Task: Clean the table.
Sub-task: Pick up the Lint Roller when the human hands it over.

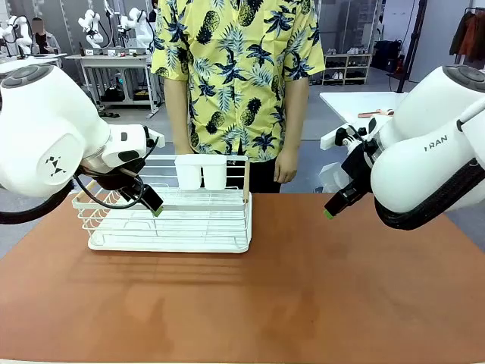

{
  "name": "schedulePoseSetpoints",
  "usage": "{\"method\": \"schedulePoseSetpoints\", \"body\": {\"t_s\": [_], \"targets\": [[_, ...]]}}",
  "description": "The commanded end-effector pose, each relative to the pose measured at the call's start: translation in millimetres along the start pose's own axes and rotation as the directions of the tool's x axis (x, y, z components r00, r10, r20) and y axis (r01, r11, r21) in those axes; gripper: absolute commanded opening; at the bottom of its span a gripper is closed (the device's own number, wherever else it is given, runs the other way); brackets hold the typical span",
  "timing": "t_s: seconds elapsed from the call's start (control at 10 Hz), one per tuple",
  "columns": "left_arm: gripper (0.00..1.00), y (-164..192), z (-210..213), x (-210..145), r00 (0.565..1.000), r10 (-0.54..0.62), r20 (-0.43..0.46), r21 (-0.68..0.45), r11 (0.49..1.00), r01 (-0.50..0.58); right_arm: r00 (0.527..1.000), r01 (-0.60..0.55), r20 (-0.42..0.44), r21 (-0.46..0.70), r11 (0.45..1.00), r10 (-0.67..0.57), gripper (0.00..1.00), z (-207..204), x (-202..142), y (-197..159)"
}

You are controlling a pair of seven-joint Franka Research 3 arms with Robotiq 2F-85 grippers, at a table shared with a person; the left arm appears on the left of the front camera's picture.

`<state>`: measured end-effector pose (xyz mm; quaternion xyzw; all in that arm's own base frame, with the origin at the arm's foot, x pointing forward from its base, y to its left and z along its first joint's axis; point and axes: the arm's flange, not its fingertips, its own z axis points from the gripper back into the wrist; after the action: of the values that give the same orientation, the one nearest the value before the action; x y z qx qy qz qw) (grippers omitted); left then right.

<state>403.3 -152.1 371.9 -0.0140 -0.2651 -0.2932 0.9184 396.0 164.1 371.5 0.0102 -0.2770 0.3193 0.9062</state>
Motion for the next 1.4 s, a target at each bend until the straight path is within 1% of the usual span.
{"method": "schedulePoseSetpoints", "body": {"t_s": [0.0, 0.2, 0.3, 0.4, 0.5, 0.6, 0.7, 0.8, 0.9, 1.0, 1.1, 1.2, 1.3], "targets": [[1.0, 0.5, 0.0, -0.1, 1.0, 0.001, 0.0, 0.0, 1.0, -0.001, 1.0, 0.001, 0.0, 0.001, 1.0, -0.001, 1.0, 0.0, 0.1, 0.3], [1.0, 0.0, 0.0, 0.0, 1.0, 0.0, 0.0, 0.0, 1.0, 0.0, 1.0, 0.0, 0.0, 0.0, 1.0, 0.0, 1.0, 0.0, 0.0, 0.0], [1.0, 17.3, 32.8, 19.2, 0.996, 0.086, -0.03, -0.114, 0.99, -0.088, 0.997, 0.072, 0.021, 0.081, 0.994, -0.073, 1.0, 32.2, 18.1, -15.7], [1.0, 42.5, 67.4, 30.9, 0.983, 0.157, -0.094, -0.221, 0.959, -0.175, 0.985, 0.165, 0.02, 0.205, 0.965, -0.172, 1.0, 63.0, 31.2, -38.2], [1.0, 76.2, 103.7, 31.2, 0.943, 0.278, -0.184, -0.413, 0.849, -0.33, 0.952, 0.274, 0.031, 0.364, 0.89, -0.306, 1.0, 90.0, 36.9, -70.5], [1.0, 102.8, 117.7, 20.8, 0.889, 0.42, -0.183, -0.523, 0.724, -0.45, 0.909, 0.362, -0.001, 0.493, 0.791, -0.416, 1.0, 102.3, 33.0, -96.6], [1.0, 130.5, 128.4, -0.9, 0.82, 0.523, -0.234, -0.665, 0.529, -0.527, 0.868, 0.435, -0.052, 0.558, 0.707, -0.494, 1.0, 107.5, 22.0, -116.6], [1.0, 159.2, 136.7, -31.0, 0.761, 0.602, -0.242, -0.746, 0.386, -0.543, 0.803, 0.506, -0.103, 0.637, 0.581, -0.587, 1.0, 109.4, 3.6, -139.5], [1.0, 190.8, 146.5, -73.5, 0.677, 0.696, -0.238, -0.788, 0.269, -0.554, 0.726, 0.552, -0.146, 0.707, 0.442, -0.672, 1.0, 114.1, -26.3, -164.7], [1.0, 214.7, 154.8, -122.7, 0.59, 0.772, -0.236, -0.802, 0.188, -0.567, 0.665, 0.582, -0.176, 0.731, 0.355, -0.726, 1.0, 117.2, -62.1, -186.3], [1.0, 234.3, 160.6, -172.8, 0.485, 0.842, -0.237, -0.805, 0.108, -0.583, 0.61, 0.594, -0.19, 0.753, 0.284, -0.769, 1.0, 120.8, -99.6, -202.0], [1.0, 242.4, 161.1, -202.0, 0.428, 0.871, -0.239, -0.802, 0.072, -0.594, 0.584, 0.598, -0.203, 0.763, 0.247, -0.786, 1.0, 119.6, -122.4, -209.6], [1.0, 250.8, 158.2, -241.3, 0.346, 0.907, -0.239, -0.8, 0.018, -0.6, 0.54, 0.605, -0.207, 0.769, 0.206, -0.816, 1.0, 114.3, -154.9, -218.3]]}}
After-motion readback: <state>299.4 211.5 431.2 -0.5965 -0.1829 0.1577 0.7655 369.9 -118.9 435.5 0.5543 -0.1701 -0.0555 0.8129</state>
